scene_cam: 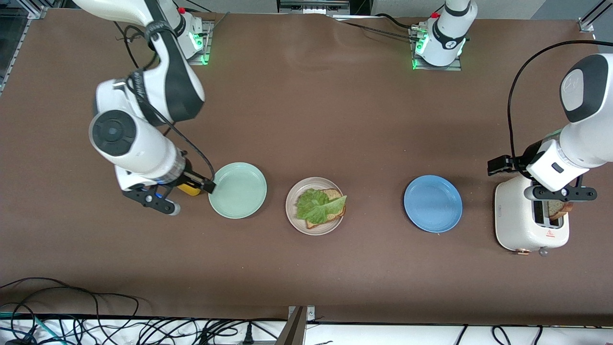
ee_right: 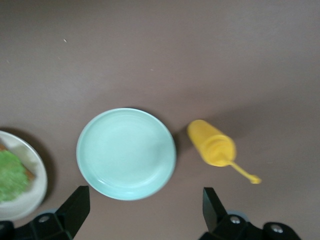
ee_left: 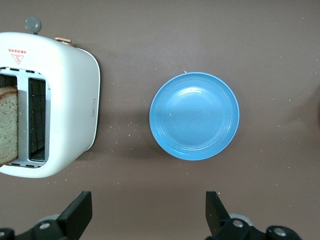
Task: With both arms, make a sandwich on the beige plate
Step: 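Raise the right gripper and move it back beside the mustard bottle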
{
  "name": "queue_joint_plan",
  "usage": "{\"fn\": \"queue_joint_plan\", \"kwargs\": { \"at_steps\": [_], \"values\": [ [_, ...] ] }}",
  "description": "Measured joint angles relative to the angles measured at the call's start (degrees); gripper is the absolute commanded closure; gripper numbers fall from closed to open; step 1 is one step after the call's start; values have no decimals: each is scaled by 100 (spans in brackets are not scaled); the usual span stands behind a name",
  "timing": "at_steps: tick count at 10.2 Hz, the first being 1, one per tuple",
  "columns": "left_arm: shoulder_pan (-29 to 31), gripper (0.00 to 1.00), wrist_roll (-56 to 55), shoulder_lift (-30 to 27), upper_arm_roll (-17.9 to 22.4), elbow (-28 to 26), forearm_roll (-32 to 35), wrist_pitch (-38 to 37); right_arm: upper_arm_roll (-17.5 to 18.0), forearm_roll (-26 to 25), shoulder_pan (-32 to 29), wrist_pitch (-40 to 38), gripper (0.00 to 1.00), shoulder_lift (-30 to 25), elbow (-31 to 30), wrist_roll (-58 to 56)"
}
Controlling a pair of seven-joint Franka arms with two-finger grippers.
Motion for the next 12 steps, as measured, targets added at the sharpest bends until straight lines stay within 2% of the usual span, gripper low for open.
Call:
{"fn": "queue_joint_plan", "kwargs": {
  "at_steps": [2,4,5,8,9,12],
  "values": [
    [0,0,0,0,-1,0,0,0,-316,-2,-11,-458,0,-275,-107,-894],
    [1,0,0,1,-2,-1,0,0,-404,-42,-156,-588,0,-617,-511,-1610],
    [2,0,0,1,-2,-2,0,0,-390,-46,-374,-598,0,-820,-814,-2093],
    [5,0,0,1,-4,-5,0,0,41,-37,-1657,-437,0,-1485,-1819,-3787],
    [6,0,0,1,-4,-5,0,0,86,-35,-1890,-378,0,-1640,-2056,-4178],
    [8,0,0,1,-5,-5,0,0,142,171,-2540,249,0,-1739,-2698,-5579]
  ]
}}
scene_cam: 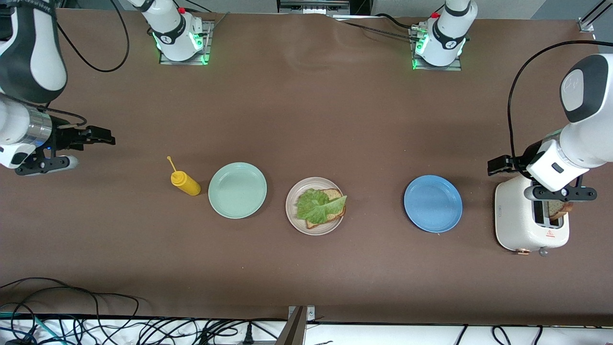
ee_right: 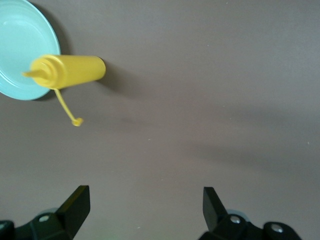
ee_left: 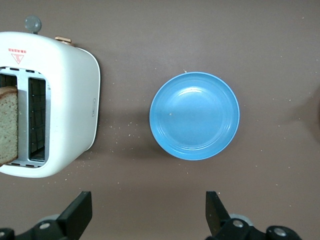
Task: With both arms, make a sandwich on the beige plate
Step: 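Raise the right gripper and move it back beside the mustard bottle, then close the right gripper around the yellow mustard bottle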
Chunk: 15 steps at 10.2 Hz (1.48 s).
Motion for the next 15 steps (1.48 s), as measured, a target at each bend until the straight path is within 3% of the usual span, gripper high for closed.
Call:
{"fn": "queue_joint_plan", "kwargs": {
  "at_steps": [3,6,12,15],
  "values": [
    [1,0,0,0,0,0,0,0,12,1058,-609,544,0,229,-452,-2107],
    [2,0,0,0,-4,0,0,0,15,2442,-1145,697,0,958,-498,-4300],
    [3,0,0,0,-8,0,0,0,162,5193,-1338,677,0,2110,-482,-8603],
    [3,0,0,0,-11,0,0,0,508,5448,-1336,571,0,2415,-464,-9296]
  ]
}}
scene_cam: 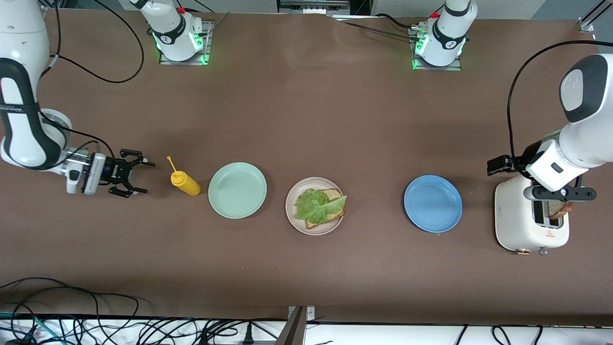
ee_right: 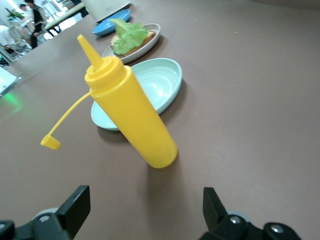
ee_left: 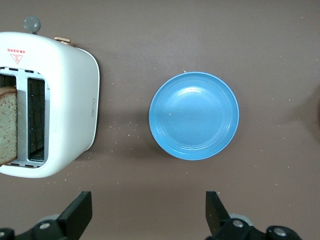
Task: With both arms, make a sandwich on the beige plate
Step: 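Close the right gripper around the yellow mustard bottle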
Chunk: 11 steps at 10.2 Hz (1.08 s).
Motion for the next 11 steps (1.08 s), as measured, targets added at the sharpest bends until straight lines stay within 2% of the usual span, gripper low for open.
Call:
{"fn": "queue_joint_plan", "kwargs": {
  "at_steps": [6,10,11],
  "values": [
    [4,0,0,0,0,0,0,0,481,154,-1,-37,0,352,173,-1411],
    [5,0,0,0,0,0,0,0,685,508,-3,53,0,427,193,-2071],
    [6,0,0,0,0,0,0,0,771,604,-1,99,3,429,211,-2137]
  ]
}}
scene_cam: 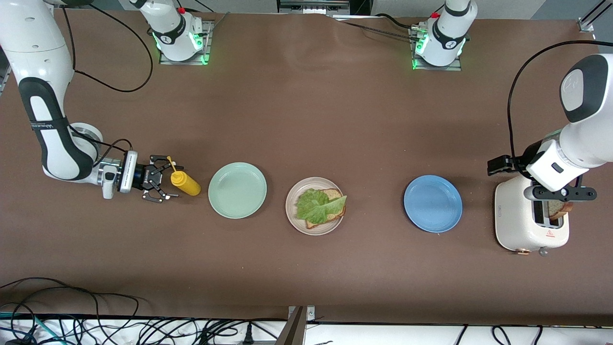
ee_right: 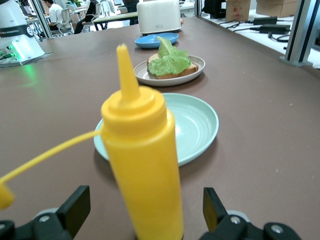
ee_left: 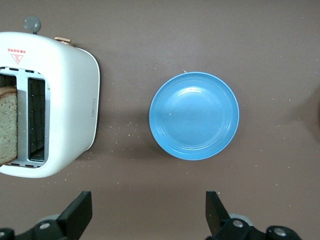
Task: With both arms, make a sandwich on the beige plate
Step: 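Close the right gripper around the yellow mustard bottle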
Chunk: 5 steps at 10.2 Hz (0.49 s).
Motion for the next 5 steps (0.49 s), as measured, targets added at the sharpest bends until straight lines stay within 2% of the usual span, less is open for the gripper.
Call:
{"fn": "queue_joint_plan", "kwargs": {
  "at_steps": [1,2,3,4,5],
  "values": [
    [0,0,0,0,0,0,0,0,73,65,4,28,10,5,19,-11],
    [0,0,0,0,0,0,0,0,116,86,9,45,43,12,28,-16],
    [0,0,0,0,0,0,0,0,143,95,16,52,82,20,29,-21],
    [0,0,0,0,0,0,0,0,157,98,17,55,100,29,30,-29],
    [0,0,0,0,0,0,0,0,158,99,16,56,100,42,34,-34]
  ]
}}
